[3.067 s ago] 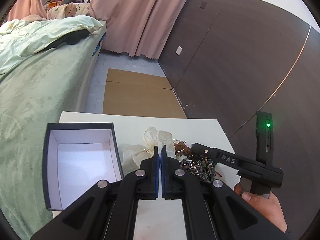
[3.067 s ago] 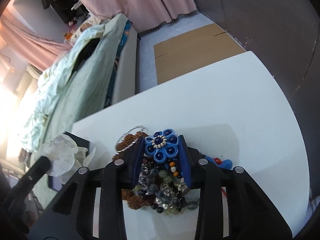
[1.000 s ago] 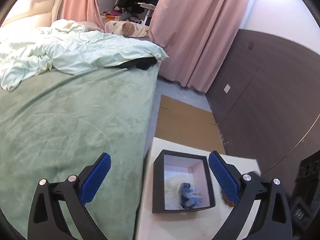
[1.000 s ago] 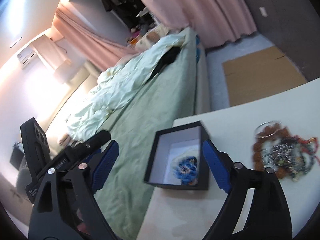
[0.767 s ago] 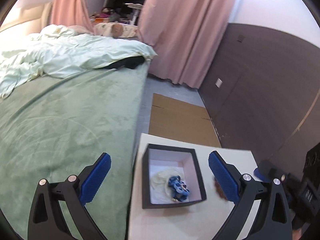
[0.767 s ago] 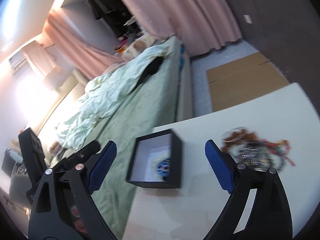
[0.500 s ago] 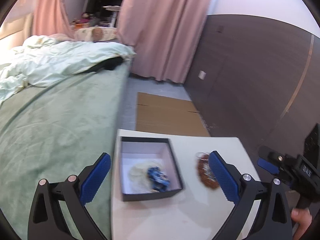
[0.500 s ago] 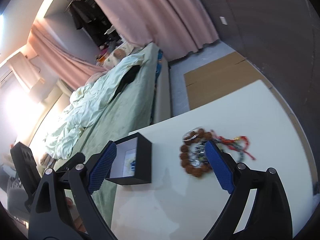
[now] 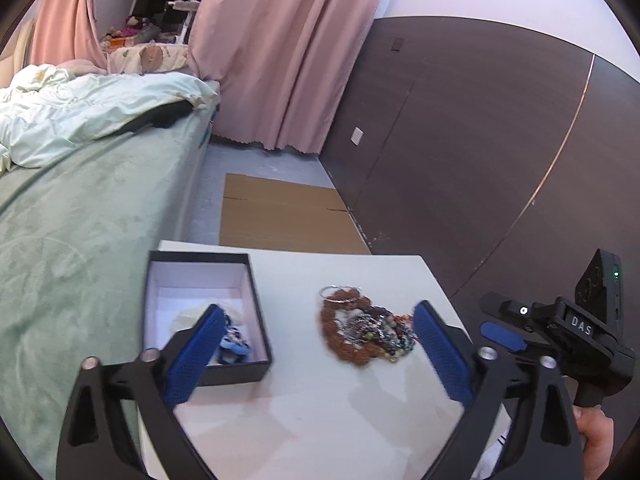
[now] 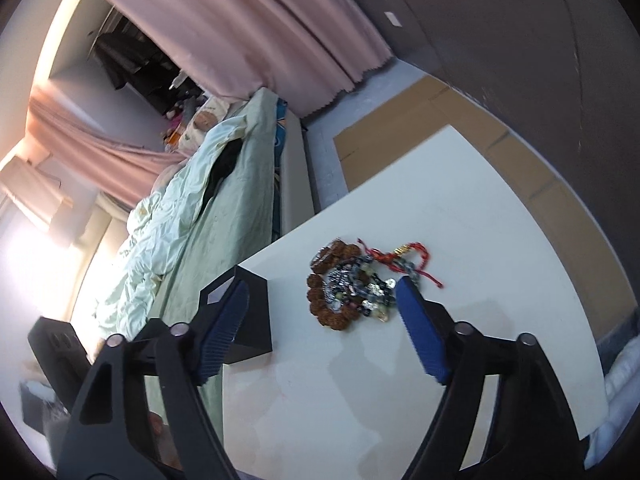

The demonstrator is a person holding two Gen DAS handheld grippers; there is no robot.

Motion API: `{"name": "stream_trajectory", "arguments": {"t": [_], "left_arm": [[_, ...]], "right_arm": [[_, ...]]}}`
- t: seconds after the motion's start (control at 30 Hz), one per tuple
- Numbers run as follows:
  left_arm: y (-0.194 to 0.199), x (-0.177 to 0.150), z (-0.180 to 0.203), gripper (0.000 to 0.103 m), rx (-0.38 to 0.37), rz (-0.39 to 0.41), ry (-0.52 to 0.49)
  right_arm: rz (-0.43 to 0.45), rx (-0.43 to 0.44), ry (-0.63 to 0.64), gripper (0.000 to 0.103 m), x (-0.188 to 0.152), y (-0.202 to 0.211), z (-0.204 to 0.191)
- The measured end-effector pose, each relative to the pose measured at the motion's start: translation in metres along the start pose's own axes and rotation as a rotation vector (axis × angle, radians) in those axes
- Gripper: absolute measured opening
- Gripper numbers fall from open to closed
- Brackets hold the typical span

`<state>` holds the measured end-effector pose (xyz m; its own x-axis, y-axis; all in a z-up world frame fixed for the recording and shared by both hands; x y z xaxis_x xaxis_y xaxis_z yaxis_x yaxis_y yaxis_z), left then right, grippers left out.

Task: Organize jewelry
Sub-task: 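Grasp the dark beaded bracelet with the right gripper and lift it while the left gripper returns to the pile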

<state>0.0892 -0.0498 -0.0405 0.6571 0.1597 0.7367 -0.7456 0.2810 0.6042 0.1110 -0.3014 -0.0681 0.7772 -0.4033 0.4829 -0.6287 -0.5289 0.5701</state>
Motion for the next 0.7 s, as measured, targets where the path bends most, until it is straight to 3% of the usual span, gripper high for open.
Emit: {"name": "stream_trajectory", "arguments": {"t": [0.3, 0.7], "left_arm": [[-0.032, -0.015, 0.025, 0.065, -0.025, -0.068, -0.049], [-0.069, -0.024, 0.028, 0.056, -0.031, -0.14, -0.067]], "right_arm": [[-0.069, -0.015, -0.054, 0.053, 0.004, -0.012, 0.023], [-0.214, -0.057, 0.021, 0.039, 0.004, -0.068, 0.035]]}}
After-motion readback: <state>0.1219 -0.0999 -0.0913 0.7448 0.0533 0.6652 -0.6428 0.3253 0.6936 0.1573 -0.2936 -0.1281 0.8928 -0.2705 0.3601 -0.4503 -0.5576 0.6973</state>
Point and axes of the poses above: each gripper's, at about its wrist camera, not at the fingertips, and y roughly against the way its jaws point, z to its right, x to its top, the point moved 4 cm from there along -y, roughly the way its jaws point, and after that the axes turned 3 degrees about x, right-handed, at the moved point
